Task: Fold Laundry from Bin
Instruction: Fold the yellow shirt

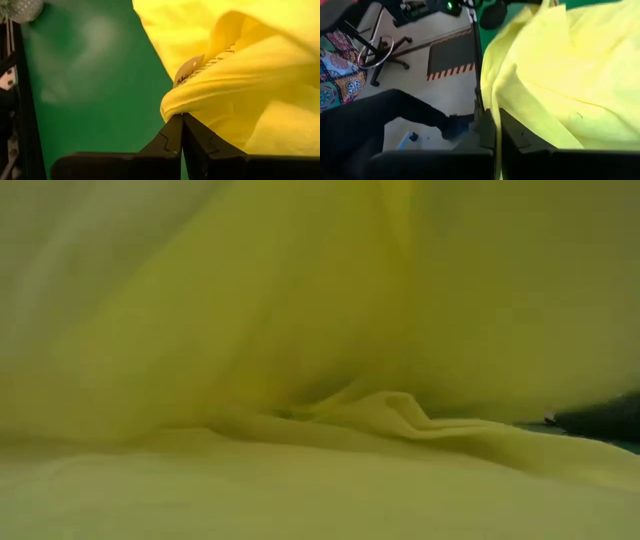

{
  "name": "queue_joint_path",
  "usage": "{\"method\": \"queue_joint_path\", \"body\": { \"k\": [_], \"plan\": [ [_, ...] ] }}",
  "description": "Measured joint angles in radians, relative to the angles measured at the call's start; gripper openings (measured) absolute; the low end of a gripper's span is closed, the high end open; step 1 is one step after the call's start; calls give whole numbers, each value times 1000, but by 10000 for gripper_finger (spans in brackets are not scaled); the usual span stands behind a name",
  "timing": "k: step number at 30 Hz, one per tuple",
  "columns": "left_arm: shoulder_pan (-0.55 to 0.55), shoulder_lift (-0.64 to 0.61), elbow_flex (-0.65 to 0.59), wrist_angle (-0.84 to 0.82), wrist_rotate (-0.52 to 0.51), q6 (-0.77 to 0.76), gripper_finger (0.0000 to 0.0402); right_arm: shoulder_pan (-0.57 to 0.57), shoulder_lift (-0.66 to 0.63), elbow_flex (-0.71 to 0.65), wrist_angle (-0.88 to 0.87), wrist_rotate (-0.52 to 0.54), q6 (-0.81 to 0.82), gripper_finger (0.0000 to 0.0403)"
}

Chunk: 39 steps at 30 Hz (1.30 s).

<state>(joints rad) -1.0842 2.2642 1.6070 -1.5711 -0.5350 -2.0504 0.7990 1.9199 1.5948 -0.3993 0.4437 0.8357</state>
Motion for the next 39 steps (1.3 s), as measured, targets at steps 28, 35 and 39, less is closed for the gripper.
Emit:
{"method": "queue_joint_path", "body": {
  "k": [28,35,39],
  "plan": [
    [-72,-229,-180,13,-62,-94,0,6,179,0,86,-150,129,1],
    [-115,-232,-115,122,-250,1,0,7,204,0,87,-204,101,12],
    [-116,-232,-110,176,-248,50,0,7,206,0,76,-258,51,52]
  ]
}}
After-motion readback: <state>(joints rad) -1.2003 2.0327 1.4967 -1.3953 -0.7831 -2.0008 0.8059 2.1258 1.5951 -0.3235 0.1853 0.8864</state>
